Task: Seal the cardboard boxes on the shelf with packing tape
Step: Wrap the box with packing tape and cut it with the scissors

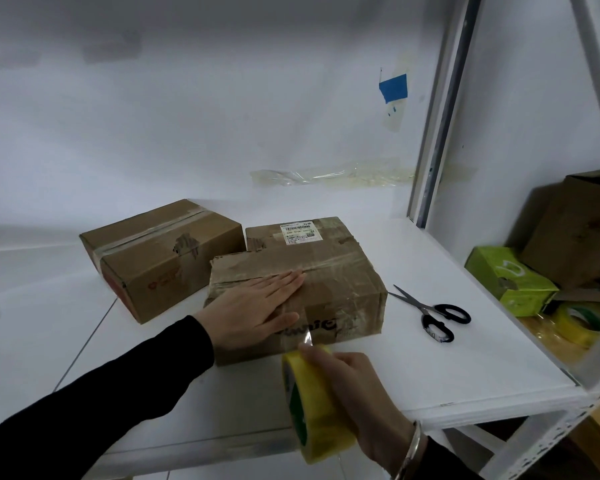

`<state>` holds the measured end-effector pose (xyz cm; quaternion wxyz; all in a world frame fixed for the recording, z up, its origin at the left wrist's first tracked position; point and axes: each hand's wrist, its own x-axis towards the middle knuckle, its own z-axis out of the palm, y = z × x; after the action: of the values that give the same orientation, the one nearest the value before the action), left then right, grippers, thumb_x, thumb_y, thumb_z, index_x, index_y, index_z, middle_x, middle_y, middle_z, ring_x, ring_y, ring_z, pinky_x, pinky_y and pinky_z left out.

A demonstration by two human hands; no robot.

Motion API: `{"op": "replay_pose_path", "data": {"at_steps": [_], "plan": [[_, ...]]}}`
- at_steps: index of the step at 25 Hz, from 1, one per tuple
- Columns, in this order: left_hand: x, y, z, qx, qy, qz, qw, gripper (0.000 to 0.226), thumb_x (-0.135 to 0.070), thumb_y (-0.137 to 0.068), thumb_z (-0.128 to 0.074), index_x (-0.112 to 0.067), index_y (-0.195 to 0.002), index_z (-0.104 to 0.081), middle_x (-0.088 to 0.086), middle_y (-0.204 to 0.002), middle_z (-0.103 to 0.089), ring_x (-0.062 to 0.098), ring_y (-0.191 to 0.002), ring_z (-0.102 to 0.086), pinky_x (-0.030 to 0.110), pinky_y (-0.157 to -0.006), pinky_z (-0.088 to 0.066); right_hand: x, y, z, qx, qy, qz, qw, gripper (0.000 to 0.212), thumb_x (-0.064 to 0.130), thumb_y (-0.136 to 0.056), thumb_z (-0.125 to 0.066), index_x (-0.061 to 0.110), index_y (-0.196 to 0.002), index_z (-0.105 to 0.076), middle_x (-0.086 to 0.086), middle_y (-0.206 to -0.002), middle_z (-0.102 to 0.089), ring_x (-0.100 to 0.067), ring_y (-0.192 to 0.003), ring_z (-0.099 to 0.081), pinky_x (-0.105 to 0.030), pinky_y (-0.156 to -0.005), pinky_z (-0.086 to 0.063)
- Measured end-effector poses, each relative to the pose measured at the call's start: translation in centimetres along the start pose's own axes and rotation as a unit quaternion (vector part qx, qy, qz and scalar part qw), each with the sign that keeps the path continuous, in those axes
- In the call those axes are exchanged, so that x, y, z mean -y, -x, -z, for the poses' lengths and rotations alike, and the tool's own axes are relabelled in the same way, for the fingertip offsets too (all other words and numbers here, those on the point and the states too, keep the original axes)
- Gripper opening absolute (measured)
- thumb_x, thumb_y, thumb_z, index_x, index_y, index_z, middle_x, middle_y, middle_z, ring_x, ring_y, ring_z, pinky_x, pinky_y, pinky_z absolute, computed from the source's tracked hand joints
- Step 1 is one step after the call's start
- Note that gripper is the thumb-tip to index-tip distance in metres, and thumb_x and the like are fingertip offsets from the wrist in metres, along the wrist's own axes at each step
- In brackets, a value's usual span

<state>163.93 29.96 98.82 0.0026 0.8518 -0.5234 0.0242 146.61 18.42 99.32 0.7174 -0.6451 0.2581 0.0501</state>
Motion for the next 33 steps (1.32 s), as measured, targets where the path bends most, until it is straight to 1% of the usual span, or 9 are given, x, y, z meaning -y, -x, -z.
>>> {"op": "replay_pose_path", "data": {"at_steps": [5,9,13,17,22,27,29,31,33], "plan": [[0.1,0.0,-0.3,0.027,0.003,0.008,1.0,0.091,-0.082,-0.064,0.017,-0.033,-0.14,0.019,-0.013,-0.152,0.016,0.002,-0.143,0.004,0.022,-0.115,0.005,-0.1,-0.2,0.1,0.004,-0.012,-0.001,1.0,0.025,0.044,-0.084,-0.06,0.02,-0.079,-0.057,0.0,-0.083,-0.062,-0.015,-0.077,-0.058,-0.026,-0.066,-0.045],[1.1,1.2,1.3,-0.133,0.217,0.047,0.966,0.089,-0.08,-0.078,-0.006,-0.026,-0.147,-0.002,-0.009,-0.156,-0.009,0.001,-0.142,-0.011,0.015,-0.115,-0.007,-0.2,-0.1,0.1,0.011,-0.011,0.0,1.0,0.027,0.044,-0.083,-0.061,0.017,-0.082,-0.058,-0.003,-0.081,-0.063,-0.015,-0.072,-0.059,-0.024,-0.06,-0.047],[0.0,2.3,-0.2,-0.073,0.067,-0.024,0.995,0.078,-0.071,-0.083,0.005,-0.026,-0.146,-0.004,-0.016,-0.153,-0.003,-0.003,-0.141,-0.004,0.017,-0.116,-0.005,0.0,0.0,0.0,0.015,-0.005,0.002,1.0,0.029,0.043,-0.083,-0.061,0.017,-0.072,-0.057,0.0,-0.073,-0.061,-0.013,-0.066,-0.057,-0.023,-0.058,-0.045],[-0.3,1.7,-1.2,-0.09,0.07,0.013,0.993,0.08,-0.067,-0.082,0.011,-0.028,-0.147,-0.016,-0.022,-0.148,-0.009,-0.01,-0.137,-0.006,0.008,-0.112,0.001,0.1,-0.8,-0.1,0.007,0.0,0.002,1.0,0.029,0.046,-0.081,-0.063,0.018,-0.077,-0.058,-0.002,-0.081,-0.063,-0.016,-0.073,-0.06,-0.027,-0.067,-0.049],[-1.4,1.5,-1.8,-0.135,0.017,0.053,0.989,0.079,-0.063,-0.083,0.002,-0.023,-0.147,-0.024,-0.013,-0.15,-0.019,-0.003,-0.138,-0.014,0.018,-0.114,-0.006,0.6,-3.4,-0.3,0.009,-0.02,-0.004,1.0,0.051,0.043,-0.08,-0.067,0.013,-0.118,-0.054,-0.011,-0.109,-0.064,-0.029,-0.096,-0.064,-0.041,-0.086,-0.054],[-1.8,1.8,-1.6,-0.148,0.044,0.07,0.986,0.068,-0.06,-0.089,-0.023,-0.025,-0.147,-0.025,-0.012,-0.152,-0.022,0.0,-0.139,-0.019,0.018,-0.113,-0.008,0.5,-3.1,-0.1,0.082,0.004,-0.02,0.996,0.047,0.056,-0.08,-0.06,0.022,-0.112,-0.054,-0.011,-0.116,-0.063,-0.027,-0.102,-0.063,-0.042,-0.09,-0.052],[-2.6,2.9,-1.5,-0.299,0.144,0.113,0.937,0.049,-0.045,-0.087,-0.051,-0.018,-0.128,-0.054,-0.008,-0.136,-0.048,-0.005,-0.122,-0.041,0.013,-0.103,-0.032,-0.3,-2.7,0.6,0.121,0.031,-0.002,0.992,0.046,0.059,-0.081,-0.056,0.026,-0.112,-0.052,-0.007,-0.117,-0.061,-0.023,-0.103,-0.061,-0.041,-0.094,-0.049],[-4.0,4.3,-2.0,-0.451,0.209,0.158,0.854,0.017,-0.028,-0.084,-0.063,-0.013,-0.092,-0.063,-0.005,-0.092,-0.064,-0.005,-0.086,-0.056,0.002,-0.074,-0.043,-0.6,-2.2,1.0,0.14,0.061,0.033,0.988,0.032,0.053,-0.086,-0.051,0.026,-0.102,-0.058,-0.01,-0.115,-0.061,-0.019,-0.097,-0.061,-0.033,-0.086,-0.048],[-5.7,5.1,-2.7,-0.408,0.267,0.239,0.84,0.009,-0.021,-0.085,-0.066,-0.015,-0.081,-0.061,-0.012,-0.072,-0.059,-0.001,-0.07,-0.059,0.002,-0.062,-0.044,-0.9,-1.7,1.3,0.132,0.079,0.055,0.987,0.043,0.051,-0.088,-0.049,0.014,-0.105,-0.063,-0.02,-0.119,-0.06,-0.022,-0.095,-0.064,-0.025,-0.074,-0.049]]}}
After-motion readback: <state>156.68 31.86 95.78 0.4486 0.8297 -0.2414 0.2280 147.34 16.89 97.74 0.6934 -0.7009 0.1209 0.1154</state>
